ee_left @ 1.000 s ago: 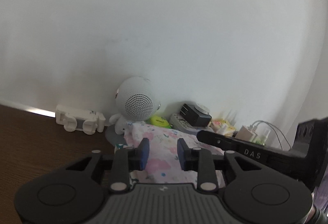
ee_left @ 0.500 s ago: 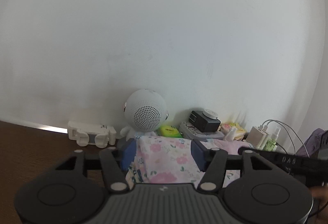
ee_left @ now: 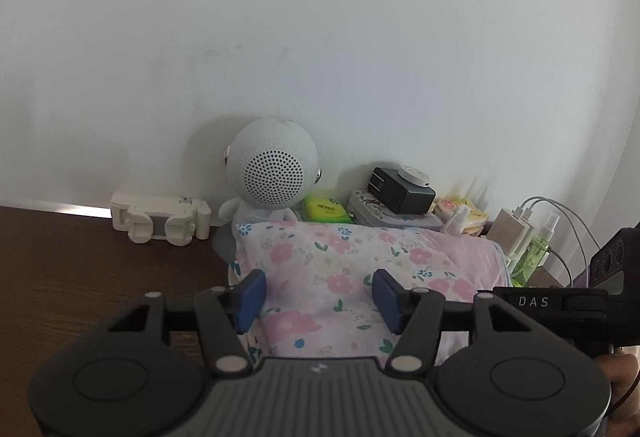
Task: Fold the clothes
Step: 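Lower the dress bundle onto the teal-flower cloth stack with both grippers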
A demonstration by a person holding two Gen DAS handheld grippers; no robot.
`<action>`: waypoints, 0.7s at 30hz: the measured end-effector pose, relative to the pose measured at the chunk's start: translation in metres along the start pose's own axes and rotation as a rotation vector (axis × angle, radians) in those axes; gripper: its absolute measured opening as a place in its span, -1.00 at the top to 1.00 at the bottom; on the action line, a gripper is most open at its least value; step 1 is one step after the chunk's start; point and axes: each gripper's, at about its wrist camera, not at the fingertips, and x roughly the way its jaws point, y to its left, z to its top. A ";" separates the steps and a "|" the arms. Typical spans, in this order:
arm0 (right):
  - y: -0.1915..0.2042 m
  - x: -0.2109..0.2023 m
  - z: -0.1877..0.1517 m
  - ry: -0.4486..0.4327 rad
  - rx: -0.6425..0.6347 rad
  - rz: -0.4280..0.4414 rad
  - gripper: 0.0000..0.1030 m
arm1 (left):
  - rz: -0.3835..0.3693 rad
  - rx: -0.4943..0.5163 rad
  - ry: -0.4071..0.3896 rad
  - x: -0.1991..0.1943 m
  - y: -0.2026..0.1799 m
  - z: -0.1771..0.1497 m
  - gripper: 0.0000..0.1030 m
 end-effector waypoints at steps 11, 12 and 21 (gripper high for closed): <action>0.007 -0.045 -0.003 0.003 -0.128 0.092 0.00 | -0.092 0.133 0.002 -0.048 0.015 -0.013 -0.55; 0.011 -0.049 -0.006 -0.001 -0.195 0.093 -0.01 | -0.093 0.176 -0.012 -0.052 0.013 -0.021 -0.54; 0.010 -0.051 -0.021 -0.030 -0.279 0.182 -0.08 | -0.117 0.255 -0.047 -0.043 -0.001 -0.037 -0.10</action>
